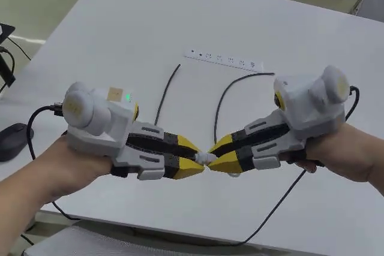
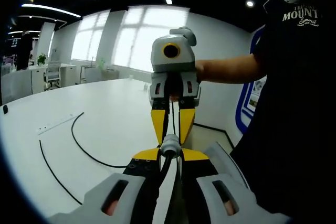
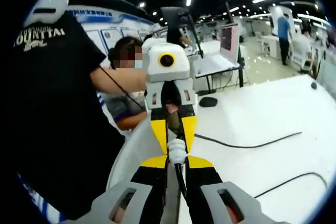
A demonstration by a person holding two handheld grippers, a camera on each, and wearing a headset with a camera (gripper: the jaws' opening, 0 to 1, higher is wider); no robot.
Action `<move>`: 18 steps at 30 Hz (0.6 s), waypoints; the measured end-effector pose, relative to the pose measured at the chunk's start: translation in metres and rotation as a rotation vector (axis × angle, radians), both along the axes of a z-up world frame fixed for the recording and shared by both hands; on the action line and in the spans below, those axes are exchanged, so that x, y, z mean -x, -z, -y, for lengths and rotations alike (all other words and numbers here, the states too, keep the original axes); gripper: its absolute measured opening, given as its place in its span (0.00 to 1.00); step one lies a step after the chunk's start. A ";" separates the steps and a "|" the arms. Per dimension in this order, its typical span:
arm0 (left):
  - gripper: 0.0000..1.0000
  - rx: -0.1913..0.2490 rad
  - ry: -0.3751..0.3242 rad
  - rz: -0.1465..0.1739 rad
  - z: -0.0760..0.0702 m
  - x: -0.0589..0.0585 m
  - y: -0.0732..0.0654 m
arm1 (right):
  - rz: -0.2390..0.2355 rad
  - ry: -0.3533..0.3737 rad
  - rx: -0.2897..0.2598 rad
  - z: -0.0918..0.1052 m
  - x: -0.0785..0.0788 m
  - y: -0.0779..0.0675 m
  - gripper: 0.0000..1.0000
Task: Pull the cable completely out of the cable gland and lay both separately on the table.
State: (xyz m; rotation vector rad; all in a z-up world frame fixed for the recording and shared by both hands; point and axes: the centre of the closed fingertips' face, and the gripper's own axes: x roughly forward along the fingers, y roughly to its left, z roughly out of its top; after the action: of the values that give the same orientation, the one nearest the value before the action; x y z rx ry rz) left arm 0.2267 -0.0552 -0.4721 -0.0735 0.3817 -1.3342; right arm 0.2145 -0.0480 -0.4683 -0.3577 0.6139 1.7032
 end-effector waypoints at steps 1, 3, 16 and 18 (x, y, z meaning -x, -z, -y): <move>0.14 0.003 -0.006 -0.021 0.000 0.000 0.000 | 0.050 -0.008 0.011 0.001 0.000 0.001 0.07; 0.14 0.006 -0.014 -0.019 -0.001 -0.001 0.000 | 0.203 -0.013 0.015 -0.001 -0.003 0.001 0.07; 0.14 -0.007 -0.001 -0.041 0.000 0.009 0.004 | 0.397 -0.042 0.046 -0.001 0.001 0.013 0.08; 0.15 -0.014 0.004 -0.038 0.000 0.010 0.005 | 0.386 -0.039 0.050 -0.001 0.002 0.014 0.08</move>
State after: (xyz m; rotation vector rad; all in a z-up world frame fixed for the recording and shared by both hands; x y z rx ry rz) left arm 0.2163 -0.0549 -0.4770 -0.0868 0.4238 -1.3358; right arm 0.2122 -0.0468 -0.4827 -0.7179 0.3667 1.6004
